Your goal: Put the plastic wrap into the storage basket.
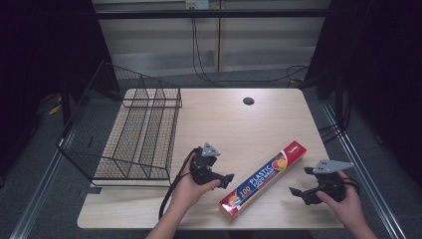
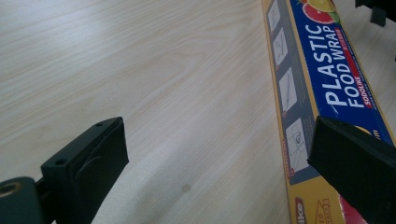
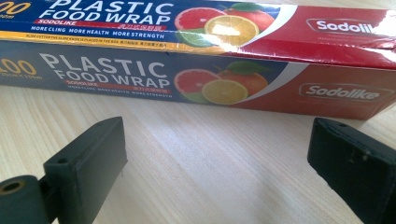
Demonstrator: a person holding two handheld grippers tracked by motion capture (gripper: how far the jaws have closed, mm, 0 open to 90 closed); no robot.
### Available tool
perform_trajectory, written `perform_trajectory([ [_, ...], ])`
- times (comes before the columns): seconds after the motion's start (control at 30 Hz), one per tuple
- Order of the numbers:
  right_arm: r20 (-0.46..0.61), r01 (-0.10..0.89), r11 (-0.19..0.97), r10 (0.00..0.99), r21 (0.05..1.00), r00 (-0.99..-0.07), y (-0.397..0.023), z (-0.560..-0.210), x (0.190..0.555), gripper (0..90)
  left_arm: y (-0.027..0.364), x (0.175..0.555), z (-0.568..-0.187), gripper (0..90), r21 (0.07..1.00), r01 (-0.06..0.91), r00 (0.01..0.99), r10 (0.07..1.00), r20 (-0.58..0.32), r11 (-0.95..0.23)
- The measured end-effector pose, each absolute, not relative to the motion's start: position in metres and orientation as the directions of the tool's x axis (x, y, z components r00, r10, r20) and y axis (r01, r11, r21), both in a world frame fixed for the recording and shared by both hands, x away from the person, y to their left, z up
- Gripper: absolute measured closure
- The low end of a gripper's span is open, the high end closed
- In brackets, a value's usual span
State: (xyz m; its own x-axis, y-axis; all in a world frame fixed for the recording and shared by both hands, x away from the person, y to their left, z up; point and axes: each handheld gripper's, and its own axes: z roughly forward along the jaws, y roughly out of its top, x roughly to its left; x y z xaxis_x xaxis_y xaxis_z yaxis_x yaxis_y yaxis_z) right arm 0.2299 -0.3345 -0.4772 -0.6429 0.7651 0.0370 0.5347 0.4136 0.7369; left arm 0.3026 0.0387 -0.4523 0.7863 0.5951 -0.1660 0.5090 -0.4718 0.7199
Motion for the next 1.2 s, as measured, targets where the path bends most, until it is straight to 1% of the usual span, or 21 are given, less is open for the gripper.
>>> perform_trajectory([
  [0.47, 0.043, 0.537, 0.406, 0.768, 0.739, -0.640, -0.336, -0.476, 0.229, 4.3, 0.027, 0.301, -0.453, 3.7, 0.707, 0.525, 0.792, 0.577, -0.201, -0.474],
  [0.57, 0.045, 0.536, 0.406, 0.766, 0.740, -0.642, -0.336, -0.477, 0.230, 4.3, 0.021, 0.301, -0.453, 3.3, 0.688, 0.529, 0.797, 0.569, -0.202, -0.497],
  [0.6, 0.043, 0.536, 0.408, 0.765, 0.740, -0.642, -0.336, -0.477, 0.230, 4.3, 0.019, 0.301, -0.452, 3.3, 0.680, 0.516, 0.811, 0.553, -0.192, -0.521],
  [0.67, 0.045, 0.537, 0.407, 0.765, 0.739, -0.642, -0.336, -0.477, 0.230, 4.3, 0.015, 0.301, -0.452, 2.2, 0.680, 0.520, 0.813, 0.544, -0.208, -0.517],
  [0.77, 0.045, 0.536, 0.404, 0.766, 0.741, -0.641, -0.337, -0.477, 0.230, 4.2, 0.009, 0.300, -0.452, 0.7, 0.673, 0.504, 0.831, 0.518, -0.205, -0.541],
  [0.8, 0.043, 0.532, 0.409, 0.763, 0.741, -0.645, -0.336, -0.477, 0.230, 4.3, 0.006, 0.299, -0.453, 0.0, 0.668, 0.512, 0.830, 0.512, -0.221, -0.541],
  [0.9, 0.042, 0.534, 0.410, 0.764, 0.739, -0.644, -0.336, -0.477, 0.231, 4.2, -0.001, 0.297, -0.455, 0.0, 0.653, 0.530, 0.823, 0.514, -0.243, -0.541],
  [0.93, 0.042, 0.536, 0.410, 0.765, 0.738, -0.642, -0.336, -0.476, 0.230, 4.2, -0.002, 0.298, -0.454, 0.0, 0.642, 0.513, 0.838, 0.495, -0.231, -0.570],
  [0.97, 0.040, 0.534, 0.411, 0.764, 0.739, -0.644, -0.336, -0.476, 0.231, 4.3, -0.006, 0.297, -0.455, 0.0, 0.646, 0.528, 0.828, 0.505, -0.244, -0.552],
  [1.0, 0.040, 0.532, 0.411, 0.763, 0.740, -0.645, -0.335, -0.476, 0.231, 4.2, -0.007, 0.298, -0.454, 0.0, 0.638, 0.511, 0.842, 0.485, -0.237, -0.576],
  [1.07, 0.042, 0.534, 0.409, 0.764, 0.740, -0.644, -0.335, -0.476, 0.231, 4.2, -0.013, 0.297, -0.454, 0.0, 0.638, 0.514, 0.840, 0.489, -0.237, -0.574],
  [1.1, 0.042, 0.531, 0.410, 0.762, 0.742, -0.647, -0.335, -0.476, 0.231, 4.2, -0.014, 0.298, -0.453, 0.5, 0.625, 0.509, 0.845, 0.483, -0.232, -0.591],
  [1.17, 0.044, 0.532, 0.410, 0.760, 0.741, -0.648, -0.335, -0.476, 0.231, 4.2, -0.019, 0.297, -0.453, 1.4, 0.634, 0.521, 0.836, 0.492, -0.244, -0.571],
  [1.2, 0.044, 0.532, 0.410, 0.760, 0.741, -0.648, -0.335, -0.476, 0.231, 4.2, -0.020, 0.299, -0.452, 1.4, 0.625, 0.498, 0.853, 0.468, -0.229, -0.601],
])
